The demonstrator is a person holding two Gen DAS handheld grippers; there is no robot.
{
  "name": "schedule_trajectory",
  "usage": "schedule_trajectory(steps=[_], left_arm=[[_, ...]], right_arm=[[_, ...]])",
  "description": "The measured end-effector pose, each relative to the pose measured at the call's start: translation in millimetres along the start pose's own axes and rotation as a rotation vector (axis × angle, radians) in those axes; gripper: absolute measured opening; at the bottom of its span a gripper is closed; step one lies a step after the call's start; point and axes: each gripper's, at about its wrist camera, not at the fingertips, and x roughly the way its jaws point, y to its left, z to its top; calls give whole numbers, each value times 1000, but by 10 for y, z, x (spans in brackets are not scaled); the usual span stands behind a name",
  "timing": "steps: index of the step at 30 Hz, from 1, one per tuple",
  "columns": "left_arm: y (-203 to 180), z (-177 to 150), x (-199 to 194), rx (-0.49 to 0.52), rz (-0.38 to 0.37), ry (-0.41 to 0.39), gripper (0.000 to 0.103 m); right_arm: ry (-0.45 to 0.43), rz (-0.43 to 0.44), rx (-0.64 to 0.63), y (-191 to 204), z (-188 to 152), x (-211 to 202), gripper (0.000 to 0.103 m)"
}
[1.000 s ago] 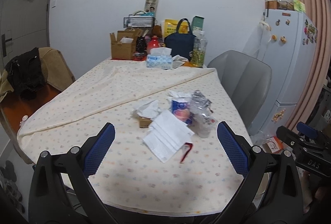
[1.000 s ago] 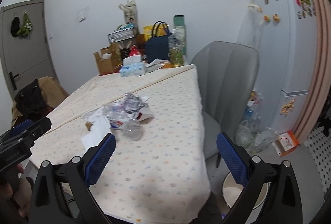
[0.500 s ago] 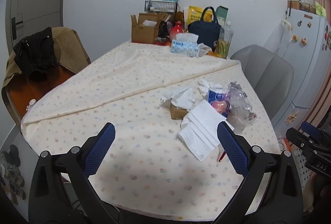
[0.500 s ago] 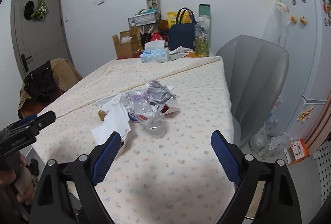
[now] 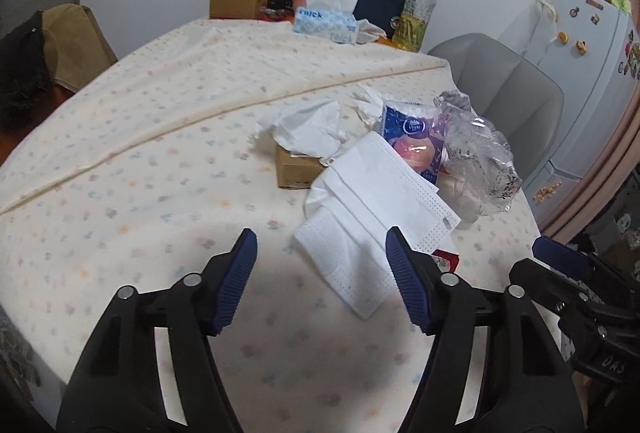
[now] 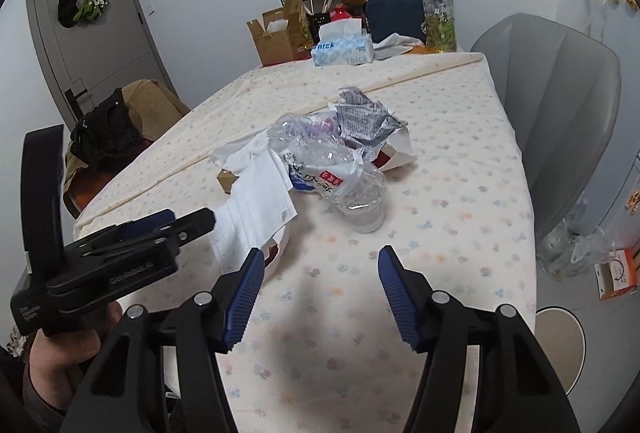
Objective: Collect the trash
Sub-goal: 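Close the left gripper on the white face mask while the right gripper grasps the red-and-white paper wrapper, then carry both items to the trash bin and open the right gripper over it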
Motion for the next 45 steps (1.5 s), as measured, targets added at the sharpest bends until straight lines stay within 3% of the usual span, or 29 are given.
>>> schedule_trajectory(steps=[1, 4, 6, 7, 15, 24, 28, 30, 33, 39, 45], left_arm=[[-9, 4, 56, -1, -6, 14, 58], [-11, -1, 260, -11, -16, 77, 28], [7, -21, 285, -28, -21, 71, 10], [13, -31, 290, -34, -31, 81, 9], [179, -80, -49, -88, -25, 2, 8], [384, -105, -388, -120, -1, -51, 8], [483, -119, -432, -137, 13, -58, 8], [508, -125, -448, -141, 12, -58, 8], [465, -121, -475, -131, 7, -69, 8], [383, -85, -664, -121, 2, -117, 7], [281, 0, -925, -105, -14, -175, 8]], right_arm=[[5, 3, 6, -20, 4, 20, 59], [11, 6, 11, -34, 6, 59, 59], [21, 11, 6, -24, 0, 98, 59], [27, 14, 3, -13, -2, 126, 59], [68, 9, -14, 139, -34, 376, 56], [77, -96, -121, 450, -126, 599, 59], [84, -150, -141, 461, -169, 642, 46], [88, -131, -146, 464, -165, 630, 23], [81, -116, -147, 463, -162, 577, 13], [52, -38, -142, 469, -175, 332, 2], [-6, 0, -124, 438, -139, 5, 2]])
